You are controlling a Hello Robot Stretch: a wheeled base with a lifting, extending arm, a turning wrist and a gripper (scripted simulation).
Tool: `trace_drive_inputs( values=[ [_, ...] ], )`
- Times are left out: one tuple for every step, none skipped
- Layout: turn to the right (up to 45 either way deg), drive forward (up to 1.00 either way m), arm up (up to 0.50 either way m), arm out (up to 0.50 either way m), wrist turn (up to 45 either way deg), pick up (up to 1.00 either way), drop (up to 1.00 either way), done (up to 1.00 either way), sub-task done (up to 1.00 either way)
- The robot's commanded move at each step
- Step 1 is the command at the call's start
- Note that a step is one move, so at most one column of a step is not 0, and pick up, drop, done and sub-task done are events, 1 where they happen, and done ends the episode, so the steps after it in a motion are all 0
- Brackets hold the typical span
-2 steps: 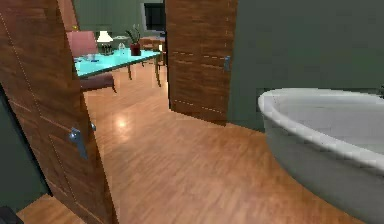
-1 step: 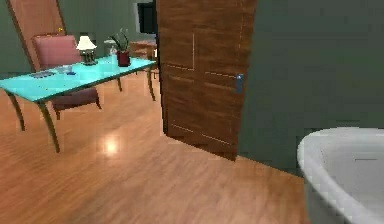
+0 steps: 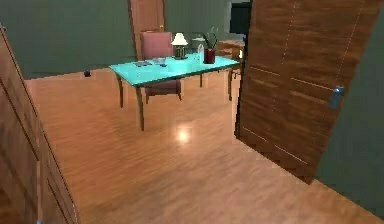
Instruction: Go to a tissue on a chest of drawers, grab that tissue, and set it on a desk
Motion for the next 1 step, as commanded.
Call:
trace_drive_inputs(
  values=[
    [-3.0, 0.0, 0.0, 0.0, 0.0, 0.0, 0.0, 0.0, 0.0]
  ],
)
